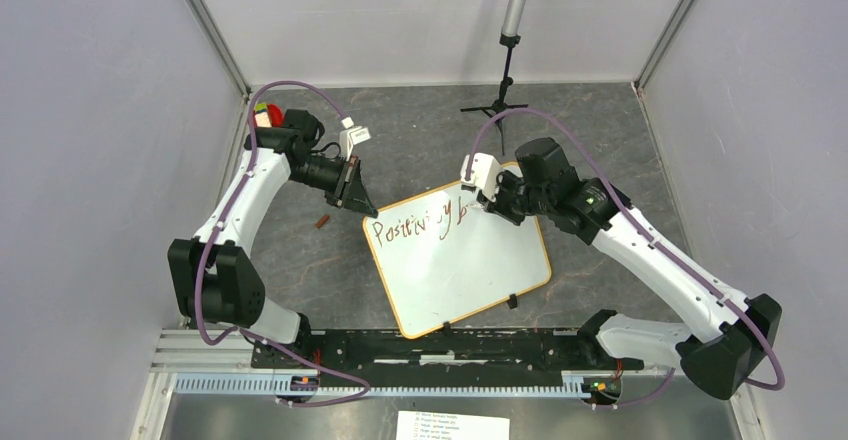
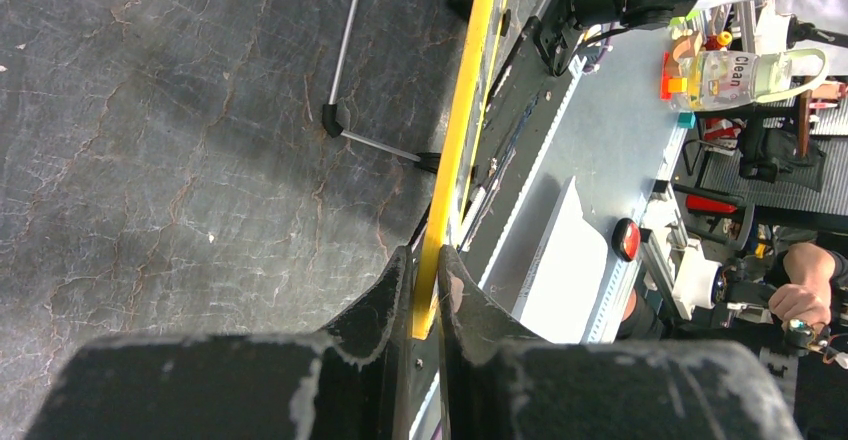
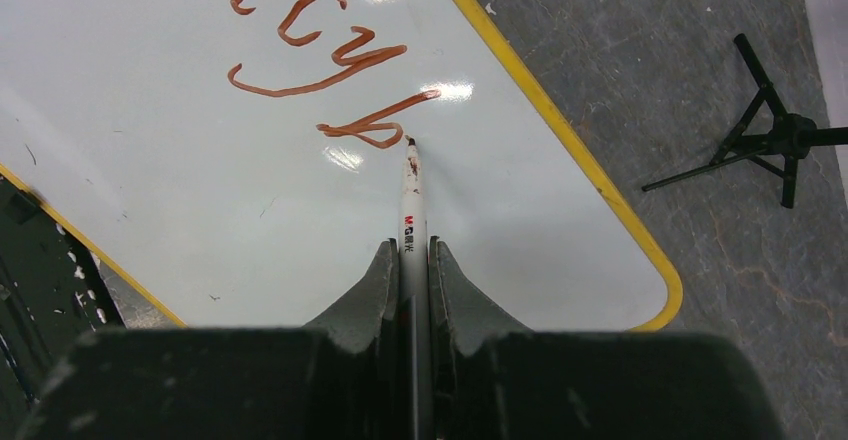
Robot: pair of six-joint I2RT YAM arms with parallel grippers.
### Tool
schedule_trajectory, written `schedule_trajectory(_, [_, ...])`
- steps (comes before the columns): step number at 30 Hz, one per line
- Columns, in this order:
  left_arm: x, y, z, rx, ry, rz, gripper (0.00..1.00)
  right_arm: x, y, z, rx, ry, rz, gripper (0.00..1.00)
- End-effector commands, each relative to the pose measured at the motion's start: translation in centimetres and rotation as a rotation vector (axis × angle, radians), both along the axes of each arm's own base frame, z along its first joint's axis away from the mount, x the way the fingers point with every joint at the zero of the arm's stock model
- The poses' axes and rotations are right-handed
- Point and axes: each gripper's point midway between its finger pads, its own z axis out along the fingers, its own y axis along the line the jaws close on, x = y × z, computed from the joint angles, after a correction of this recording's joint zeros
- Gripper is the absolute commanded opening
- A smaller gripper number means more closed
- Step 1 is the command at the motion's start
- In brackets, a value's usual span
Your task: Write a sentence on the whiteboard
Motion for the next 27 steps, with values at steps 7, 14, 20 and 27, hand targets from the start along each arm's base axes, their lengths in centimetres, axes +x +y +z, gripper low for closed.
schedule_trajectory(7, [0.1,0.0,0.3,0.007,-0.001,0.015,0.02,-0.3,-1.0,0.1,-0.013,-0.028,-0.012,0.00])
schedule_trajectory(14, [0.1,0.0,0.3,0.007,0.000,0.015,0.02,-1.7,-0.5,-1.1,-0.010,0.031,0.050,0.00])
schedule_trajectory(20, [0.1,0.0,0.3,0.007,0.003,0.015,0.03,-0.8,-0.3,-0.2,-0.007,-0.004,0.028,0.00])
schedule_trajectory(27, [0.1,0.0,0.3,0.008,0.001,0.015,0.02,0.7,-0.5,1.4,0.007,-0.060,-0.033,0.00])
